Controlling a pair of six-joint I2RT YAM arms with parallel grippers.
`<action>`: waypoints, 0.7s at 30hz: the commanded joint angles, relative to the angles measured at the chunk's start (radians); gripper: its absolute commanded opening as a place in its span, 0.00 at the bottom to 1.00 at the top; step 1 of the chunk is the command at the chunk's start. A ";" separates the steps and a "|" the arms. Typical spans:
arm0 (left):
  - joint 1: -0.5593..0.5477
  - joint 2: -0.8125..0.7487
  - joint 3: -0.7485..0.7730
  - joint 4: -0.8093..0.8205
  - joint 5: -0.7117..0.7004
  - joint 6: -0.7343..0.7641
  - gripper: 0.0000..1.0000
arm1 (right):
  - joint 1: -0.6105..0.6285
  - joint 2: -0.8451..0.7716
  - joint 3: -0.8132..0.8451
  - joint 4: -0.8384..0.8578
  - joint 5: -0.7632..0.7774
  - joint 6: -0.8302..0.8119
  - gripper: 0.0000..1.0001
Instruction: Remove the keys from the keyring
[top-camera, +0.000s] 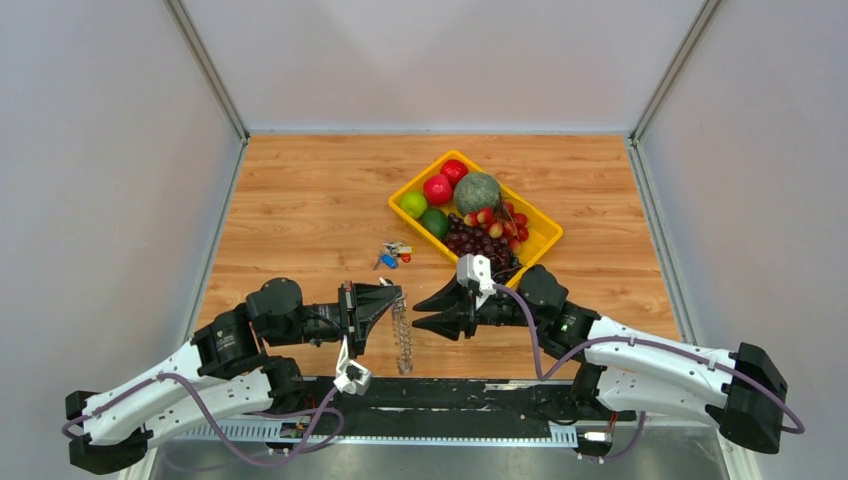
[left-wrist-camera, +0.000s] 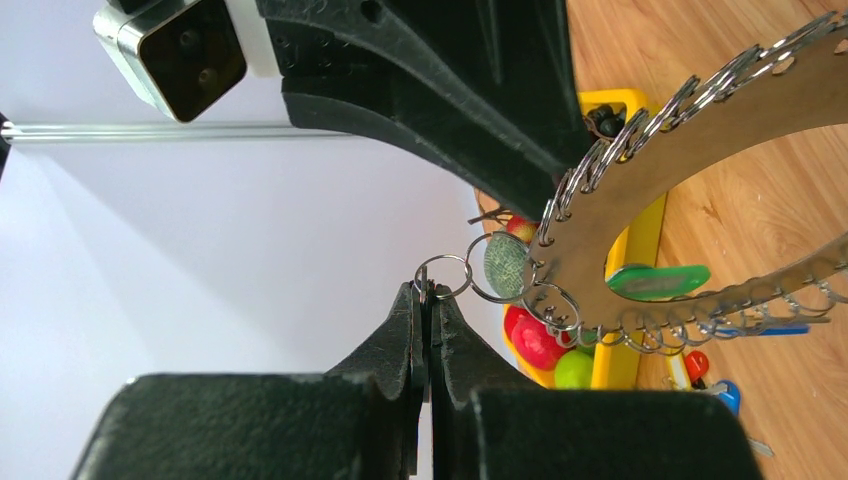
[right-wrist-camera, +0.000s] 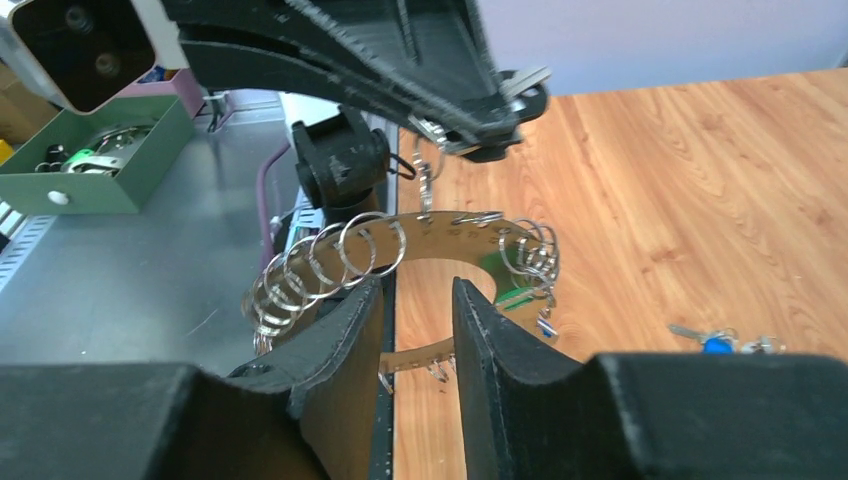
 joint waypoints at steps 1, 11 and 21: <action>-0.003 -0.007 0.029 0.068 0.020 0.013 0.00 | 0.057 0.004 -0.016 0.062 0.031 0.039 0.35; -0.004 -0.008 0.027 0.068 0.022 0.012 0.00 | 0.122 0.052 0.058 0.023 0.106 0.007 0.36; -0.004 -0.009 0.025 0.070 0.033 0.013 0.00 | 0.101 -0.076 0.083 -0.135 0.253 -0.153 0.37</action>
